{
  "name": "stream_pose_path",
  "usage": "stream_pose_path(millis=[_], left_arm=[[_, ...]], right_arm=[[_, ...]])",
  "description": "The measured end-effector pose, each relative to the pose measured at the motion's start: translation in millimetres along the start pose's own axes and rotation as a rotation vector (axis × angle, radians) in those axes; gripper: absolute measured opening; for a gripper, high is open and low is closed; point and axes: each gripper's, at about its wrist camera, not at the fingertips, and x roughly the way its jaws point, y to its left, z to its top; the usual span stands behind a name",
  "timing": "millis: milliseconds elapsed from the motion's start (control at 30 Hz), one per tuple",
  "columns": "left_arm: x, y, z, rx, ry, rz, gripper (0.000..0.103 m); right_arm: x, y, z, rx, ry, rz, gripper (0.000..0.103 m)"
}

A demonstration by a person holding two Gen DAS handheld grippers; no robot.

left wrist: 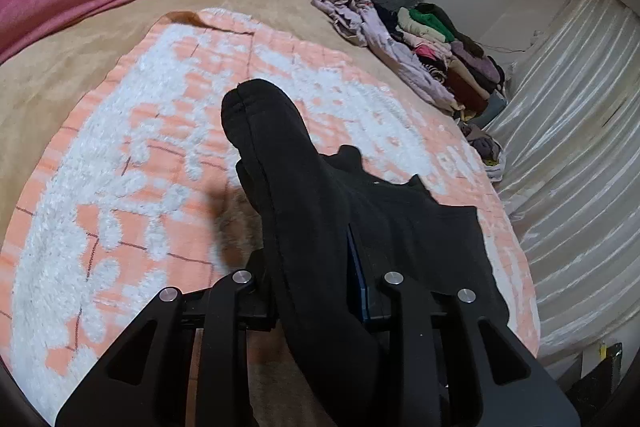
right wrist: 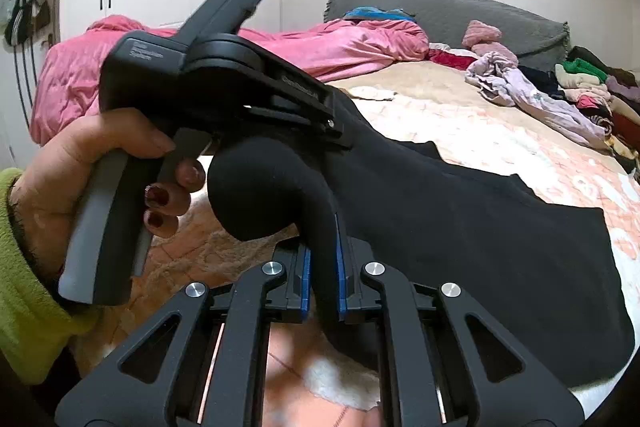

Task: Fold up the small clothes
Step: 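Grasp the edge of the folded black shirt with the right gripper, then lift the held edge and fold it over the shirt with the right gripper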

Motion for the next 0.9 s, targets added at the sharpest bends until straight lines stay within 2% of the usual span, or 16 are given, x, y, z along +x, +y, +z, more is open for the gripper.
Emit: stream_pose_path(millis=[200, 500, 900], left_arm=[[-7, -25, -1, 0.034, -0.025, 0.008, 0.026], [3, -73, 1, 0.034, -0.024, -0.016, 0.026], [46, -168, 5, 0.129, 0.05, -0.001, 0.026]], right_arm=[[-12, -15, -2, 0.065, -0.024, -0.007, 0.004], [-39, -66, -3, 0.2, -0.039, -0.023, 0.004], [-74, -130, -13, 0.329, -0.06, -0.038, 0.003]])
